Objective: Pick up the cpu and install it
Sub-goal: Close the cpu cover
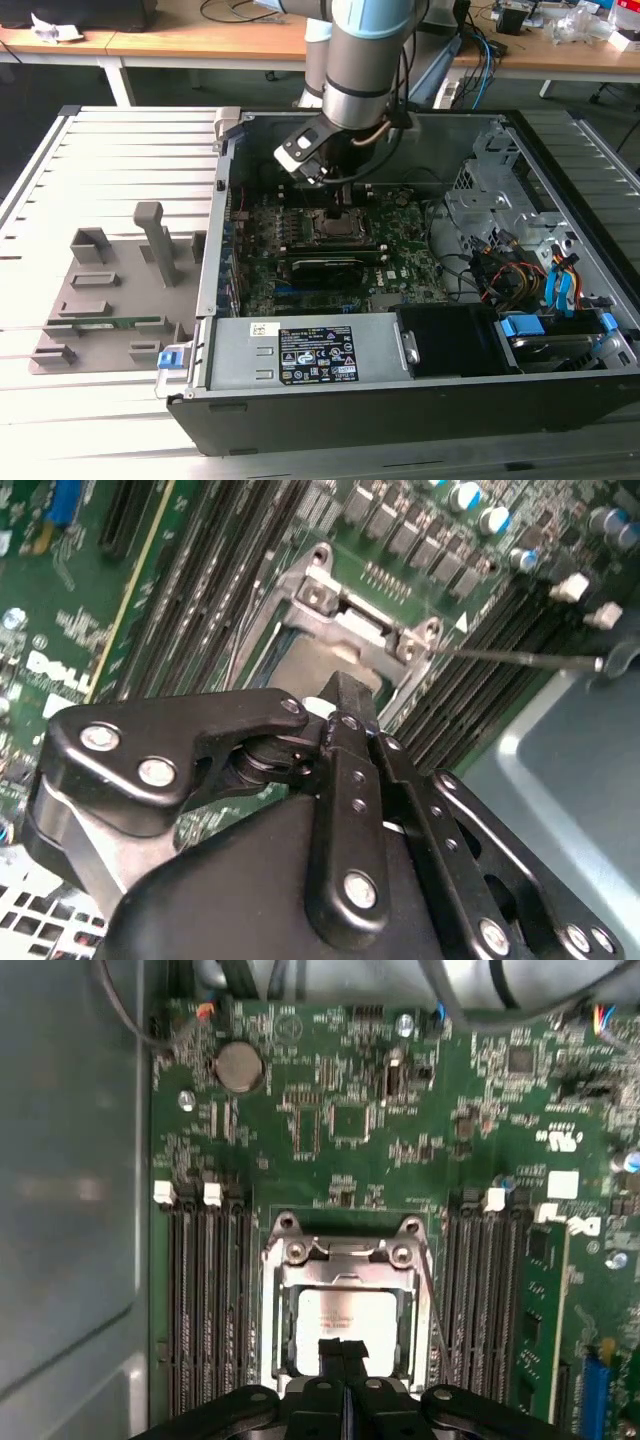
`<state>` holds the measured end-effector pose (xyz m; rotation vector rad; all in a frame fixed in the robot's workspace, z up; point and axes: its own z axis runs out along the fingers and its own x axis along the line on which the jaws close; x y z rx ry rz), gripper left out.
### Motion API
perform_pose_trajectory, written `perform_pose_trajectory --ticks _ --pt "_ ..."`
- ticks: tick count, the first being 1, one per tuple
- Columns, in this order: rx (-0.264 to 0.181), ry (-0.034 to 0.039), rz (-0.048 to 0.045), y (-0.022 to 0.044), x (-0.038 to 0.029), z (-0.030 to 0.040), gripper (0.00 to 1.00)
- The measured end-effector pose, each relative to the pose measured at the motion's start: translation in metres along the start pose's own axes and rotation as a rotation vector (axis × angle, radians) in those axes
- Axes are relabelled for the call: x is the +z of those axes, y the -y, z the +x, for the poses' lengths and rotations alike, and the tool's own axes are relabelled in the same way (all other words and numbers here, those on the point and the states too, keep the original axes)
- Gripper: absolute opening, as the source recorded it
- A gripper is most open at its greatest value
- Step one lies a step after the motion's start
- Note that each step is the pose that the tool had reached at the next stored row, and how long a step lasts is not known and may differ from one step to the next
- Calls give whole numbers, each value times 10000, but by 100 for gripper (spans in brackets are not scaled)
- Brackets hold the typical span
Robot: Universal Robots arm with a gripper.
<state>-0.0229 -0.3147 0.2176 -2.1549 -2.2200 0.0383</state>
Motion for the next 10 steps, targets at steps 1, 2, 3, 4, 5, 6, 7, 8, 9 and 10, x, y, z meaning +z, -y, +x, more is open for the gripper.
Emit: perform_pose_trajectory --ticks 1,2,3,4,5,6,7,8,9,10 --pt "-1 -1 -1 30 19 0 11" --pt "1 0 0 47 30 0 11" --pt "1 0 0 56 40 0 11" --pt "0 0 0 63 55 0 11" --pt "0 -1 -1 68 82 0 11" --pt "-2 1 0 70 94 -1 11" --pt "0 -1 -1 71 103 -1 11" --pt "0 -1 -1 71 110 -1 11" --pt "0 -1 -1 72 116 -2 11" --pt "0 3 2 72 127 -3 11"
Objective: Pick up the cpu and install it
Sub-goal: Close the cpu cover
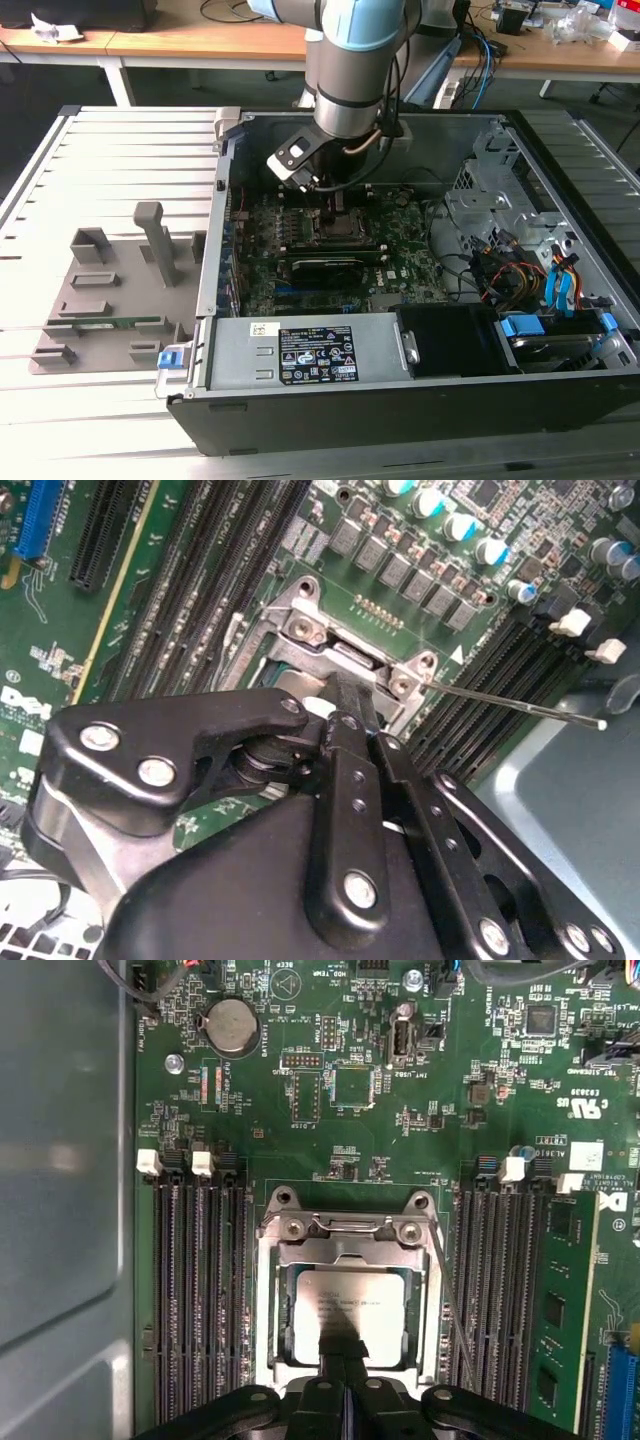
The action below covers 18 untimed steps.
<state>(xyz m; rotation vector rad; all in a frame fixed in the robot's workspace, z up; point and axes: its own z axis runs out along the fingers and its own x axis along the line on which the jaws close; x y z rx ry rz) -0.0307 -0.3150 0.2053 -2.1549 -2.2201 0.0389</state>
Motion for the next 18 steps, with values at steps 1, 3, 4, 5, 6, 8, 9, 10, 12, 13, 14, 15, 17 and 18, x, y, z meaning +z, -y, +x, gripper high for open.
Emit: perform_pose_trajectory --ticks 1,3,4,5,6,8,9,10,12,13,14,15,17,18 --pt "1 1 1 1 4 -2 11" --pt "-1 -6 -5 -8 -2 -8 11" --pt "-1 -8 -7 -23 -13 -9 11" --pt "-1 -12 -2 -47 -44 -9 11" --pt "-2 -22 2 -72 -72 -10 11" --pt "-2 -41 5 -96 -103 -10 11" --pt "-2 -42 5 -97 -124 -10 11" --pt "-1 -43 5 -96 -142 -9 11" --pt "-2 -41 5 -94 -189 -9 11" --pt "-2 -43 5 -93 -207 -8 11" --pt "-2 -42 5 -92 -223 -8 11" --pt "-2 -42 5 -91 -237 -8 11" --pt "-2 -42 5 -90 -258 -8 11" --pt "-2 -41 5 -87 -310 -7 11"
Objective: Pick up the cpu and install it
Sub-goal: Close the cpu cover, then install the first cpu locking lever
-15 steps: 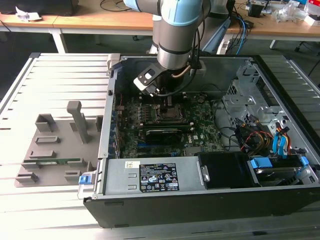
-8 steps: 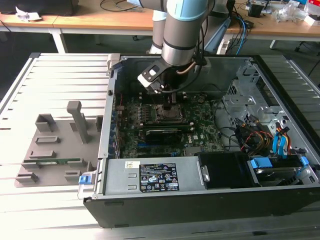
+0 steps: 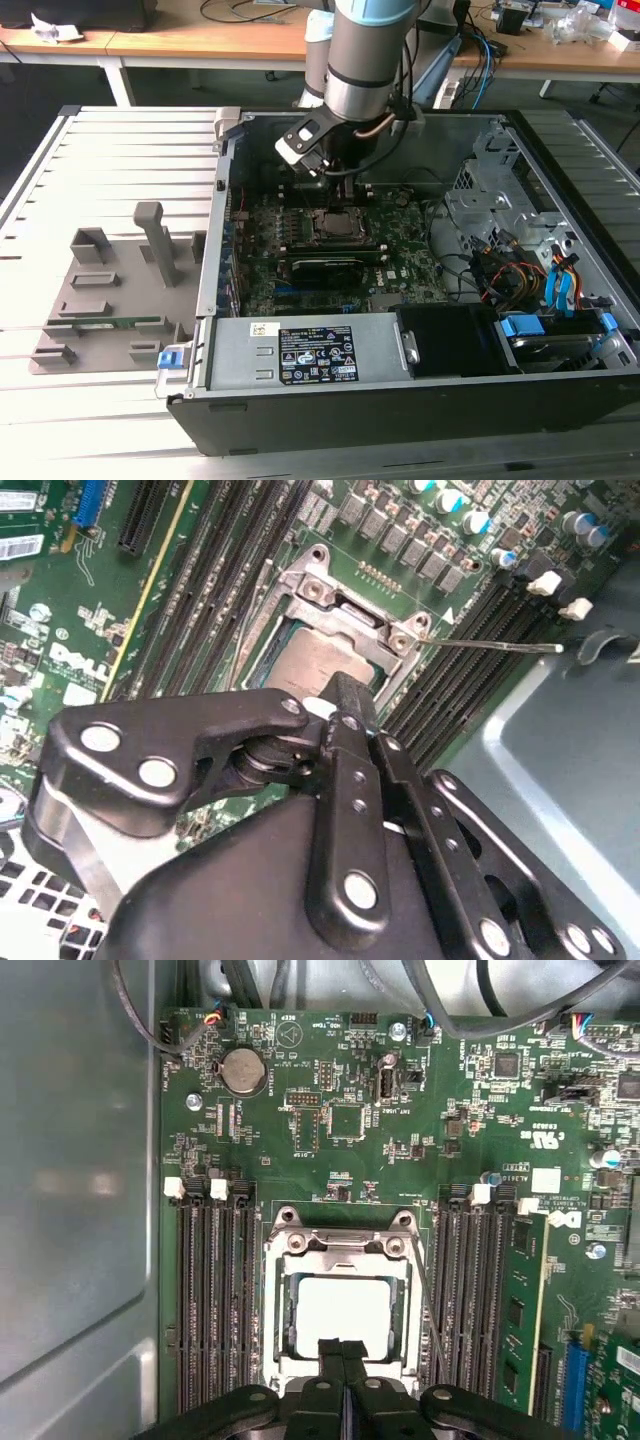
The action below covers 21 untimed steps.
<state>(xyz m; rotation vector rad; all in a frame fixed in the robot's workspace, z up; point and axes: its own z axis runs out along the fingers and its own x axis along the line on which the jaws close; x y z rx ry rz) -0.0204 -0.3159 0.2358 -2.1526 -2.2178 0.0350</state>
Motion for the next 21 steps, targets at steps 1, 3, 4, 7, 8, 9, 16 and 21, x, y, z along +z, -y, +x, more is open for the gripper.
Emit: perform_pose_trajectory --ticks 1,3,4,7,8,9,16,21 --pt "0 0 0 6 -112 2 11" --pt "-1 -1 0 10 -201 1 11" --pt "-1 -1 0 12 -230 -2 11" --pt "0 -1 0 18 -335 -2 11" --pt "0 -1 0 18 -347 -2 11" --pt "-1 -7 -1 19 -359 -2 11" --pt "-1 -9 -1 19 -359 -2 11" --pt "-646 24 14 18 -360 -2 11"
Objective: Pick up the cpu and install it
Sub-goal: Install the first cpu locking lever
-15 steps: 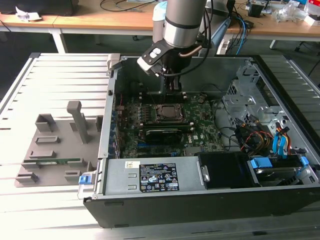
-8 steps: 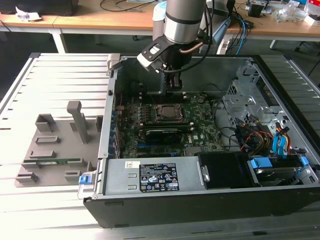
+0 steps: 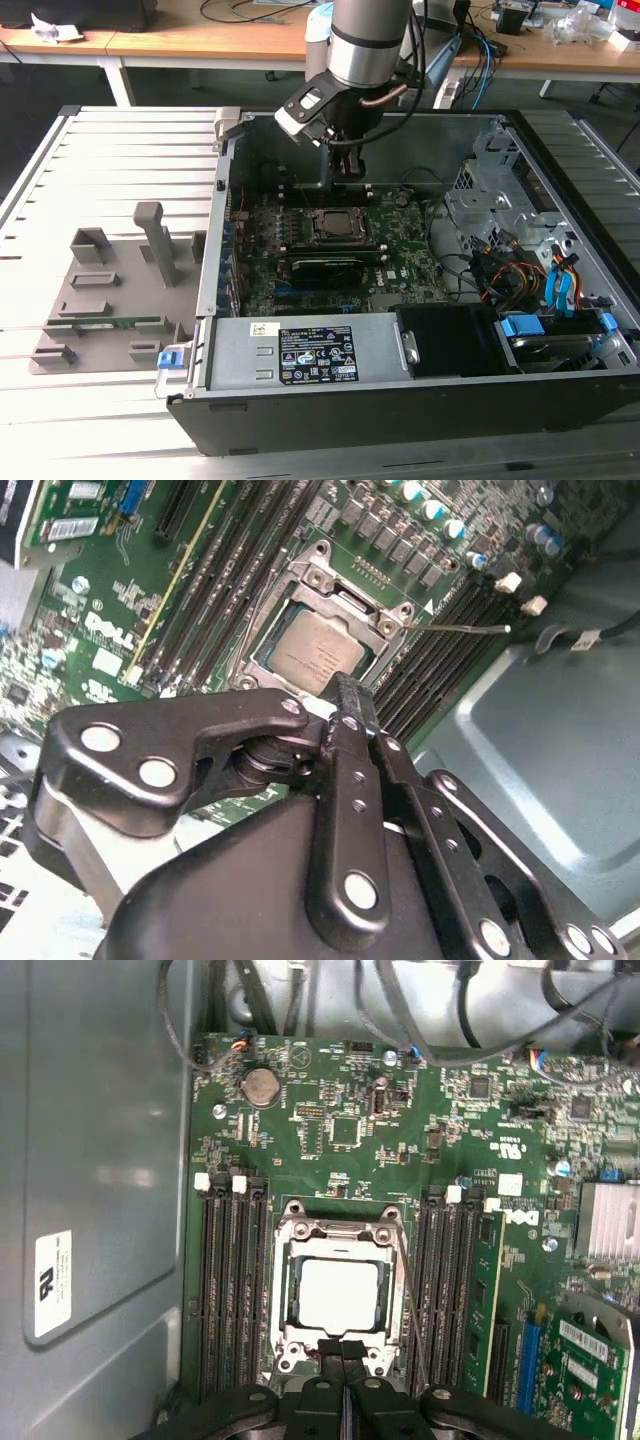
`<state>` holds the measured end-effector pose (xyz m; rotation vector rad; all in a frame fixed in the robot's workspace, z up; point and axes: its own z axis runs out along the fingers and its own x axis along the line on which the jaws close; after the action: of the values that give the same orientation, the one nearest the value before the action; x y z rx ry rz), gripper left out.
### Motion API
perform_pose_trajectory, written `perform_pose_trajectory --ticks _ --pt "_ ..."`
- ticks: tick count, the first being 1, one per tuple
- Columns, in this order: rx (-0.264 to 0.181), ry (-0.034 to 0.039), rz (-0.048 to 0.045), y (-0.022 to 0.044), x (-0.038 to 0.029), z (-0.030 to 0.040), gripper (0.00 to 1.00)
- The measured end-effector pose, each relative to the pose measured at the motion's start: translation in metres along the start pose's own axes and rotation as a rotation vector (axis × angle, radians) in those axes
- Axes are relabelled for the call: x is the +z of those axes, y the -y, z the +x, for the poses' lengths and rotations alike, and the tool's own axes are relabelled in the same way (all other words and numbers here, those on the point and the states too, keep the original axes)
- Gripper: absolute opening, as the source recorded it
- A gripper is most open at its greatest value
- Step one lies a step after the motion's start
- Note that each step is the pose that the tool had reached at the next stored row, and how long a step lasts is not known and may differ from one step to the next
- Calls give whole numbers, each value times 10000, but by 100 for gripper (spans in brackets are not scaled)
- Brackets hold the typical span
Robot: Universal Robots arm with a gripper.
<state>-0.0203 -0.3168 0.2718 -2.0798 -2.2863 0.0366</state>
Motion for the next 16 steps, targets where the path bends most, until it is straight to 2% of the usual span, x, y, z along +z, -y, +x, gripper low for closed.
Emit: perform_pose_trajectory --ticks 1,3,4,6,7,10,12,16 --pt "-332 16 7 0 0 0 11" --pt "-692 35 14 0 0 0 11" --pt "-1095 56 24 0 0 0 11" --pt "-2342 121 51 0 0 0 11" --pt "-2791 144 60 0 0 0 11" --pt "-3310 170 71 0 0 0 11" --pt "-3818 197 82 0 0 0 11" --pt "-4295 221 92 0 0 0 11"
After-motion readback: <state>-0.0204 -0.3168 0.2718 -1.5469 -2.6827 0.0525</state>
